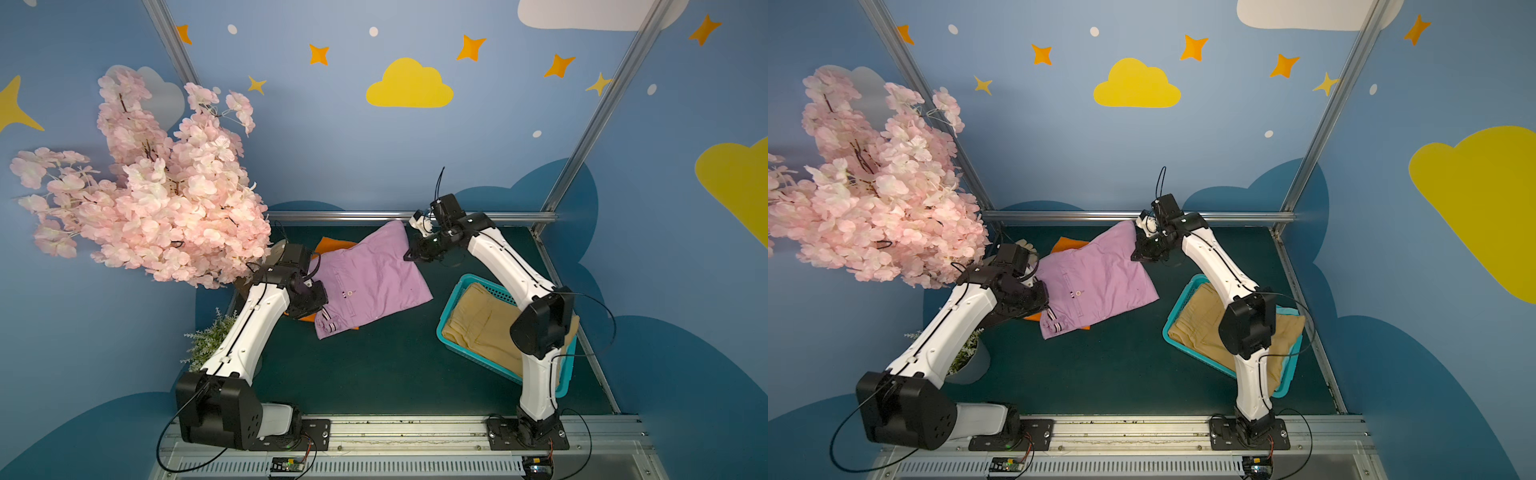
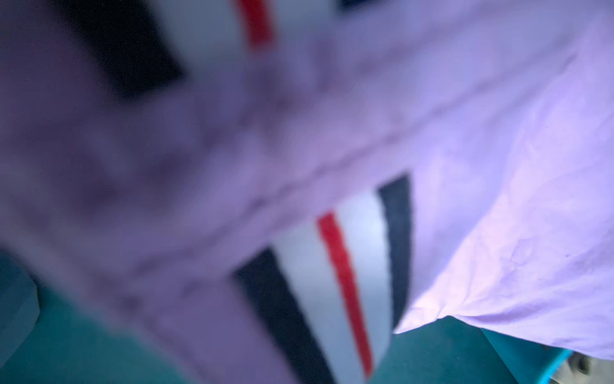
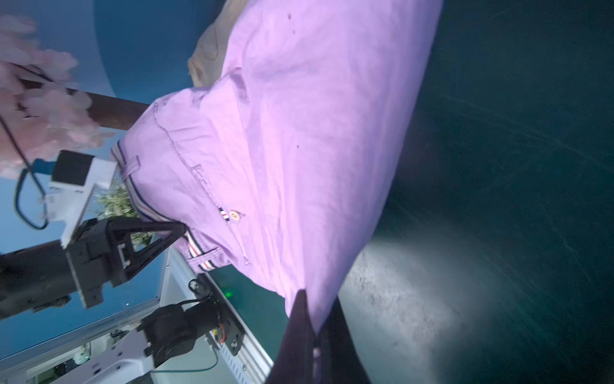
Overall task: Put the folded long pants in the basket
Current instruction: Pick up the long pant at the center of the board, then place the long pant in the basket.
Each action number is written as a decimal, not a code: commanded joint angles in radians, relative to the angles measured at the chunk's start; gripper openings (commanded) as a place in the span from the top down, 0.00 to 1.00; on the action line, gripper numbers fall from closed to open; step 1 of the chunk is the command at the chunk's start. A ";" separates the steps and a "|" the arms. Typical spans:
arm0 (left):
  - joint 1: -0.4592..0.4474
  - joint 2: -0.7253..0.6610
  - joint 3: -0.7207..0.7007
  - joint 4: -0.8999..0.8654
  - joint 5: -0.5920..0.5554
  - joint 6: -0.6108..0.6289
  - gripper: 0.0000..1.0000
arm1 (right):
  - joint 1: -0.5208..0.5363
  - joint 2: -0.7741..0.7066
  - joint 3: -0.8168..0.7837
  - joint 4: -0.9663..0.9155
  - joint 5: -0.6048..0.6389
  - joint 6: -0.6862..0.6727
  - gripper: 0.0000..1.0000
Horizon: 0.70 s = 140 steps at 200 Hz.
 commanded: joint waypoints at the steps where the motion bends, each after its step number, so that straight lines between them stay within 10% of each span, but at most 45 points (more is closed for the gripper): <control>1: 0.007 -0.045 0.042 -0.012 0.127 0.012 0.98 | -0.057 -0.146 -0.118 -0.105 -0.008 0.035 1.00; 42: -0.010 -0.050 0.032 0.196 0.430 -0.088 0.98 | -0.267 -0.507 -0.424 -0.169 0.036 0.072 1.00; 85: -0.205 0.182 0.223 0.229 0.442 -0.119 0.98 | -0.519 -0.816 -0.607 -0.319 0.122 0.049 1.00; 140: -0.397 0.576 0.663 0.038 0.462 -0.076 0.98 | -0.556 -0.898 -0.636 -0.465 0.466 0.052 1.00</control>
